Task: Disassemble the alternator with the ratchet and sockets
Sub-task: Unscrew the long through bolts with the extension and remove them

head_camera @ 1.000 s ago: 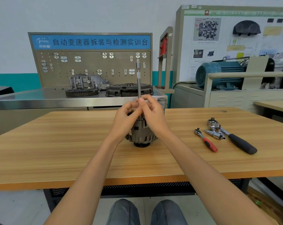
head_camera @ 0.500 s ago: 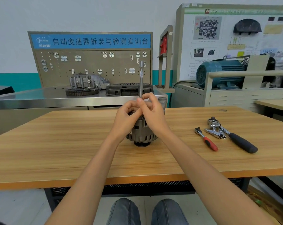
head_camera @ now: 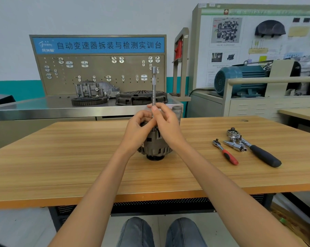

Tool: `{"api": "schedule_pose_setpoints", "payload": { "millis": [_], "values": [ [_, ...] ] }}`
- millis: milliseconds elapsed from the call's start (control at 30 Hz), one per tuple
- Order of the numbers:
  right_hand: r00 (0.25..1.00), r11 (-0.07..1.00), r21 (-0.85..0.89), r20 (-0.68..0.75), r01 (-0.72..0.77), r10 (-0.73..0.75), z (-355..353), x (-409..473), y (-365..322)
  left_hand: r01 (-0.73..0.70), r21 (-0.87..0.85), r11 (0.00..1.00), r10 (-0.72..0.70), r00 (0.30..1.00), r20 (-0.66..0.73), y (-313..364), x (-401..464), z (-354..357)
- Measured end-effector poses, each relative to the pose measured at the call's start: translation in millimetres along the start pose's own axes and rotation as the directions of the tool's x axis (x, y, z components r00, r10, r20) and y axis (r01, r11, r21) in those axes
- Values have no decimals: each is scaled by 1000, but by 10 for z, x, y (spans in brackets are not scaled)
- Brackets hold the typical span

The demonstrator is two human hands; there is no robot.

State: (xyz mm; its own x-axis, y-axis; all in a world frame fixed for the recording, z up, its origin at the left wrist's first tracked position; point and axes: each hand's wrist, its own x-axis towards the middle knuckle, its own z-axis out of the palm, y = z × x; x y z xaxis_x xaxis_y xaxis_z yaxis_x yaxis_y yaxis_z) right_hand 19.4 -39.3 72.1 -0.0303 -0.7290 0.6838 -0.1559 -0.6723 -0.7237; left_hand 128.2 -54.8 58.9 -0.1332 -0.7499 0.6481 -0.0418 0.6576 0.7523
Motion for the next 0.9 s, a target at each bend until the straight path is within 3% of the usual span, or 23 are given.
{"api": "schedule_pose_setpoints", "payload": {
  "millis": [633,900],
  "values": [
    [999,998,-50,38,25,-23,-28,1,6,-11,-22,1000,12,1000,23,37,-27,-20],
    [1000,999,28,17,-22,21,4,-23,-12,4,-13,1000,-4,1000,-12,0,-16,13]
  ]
}}
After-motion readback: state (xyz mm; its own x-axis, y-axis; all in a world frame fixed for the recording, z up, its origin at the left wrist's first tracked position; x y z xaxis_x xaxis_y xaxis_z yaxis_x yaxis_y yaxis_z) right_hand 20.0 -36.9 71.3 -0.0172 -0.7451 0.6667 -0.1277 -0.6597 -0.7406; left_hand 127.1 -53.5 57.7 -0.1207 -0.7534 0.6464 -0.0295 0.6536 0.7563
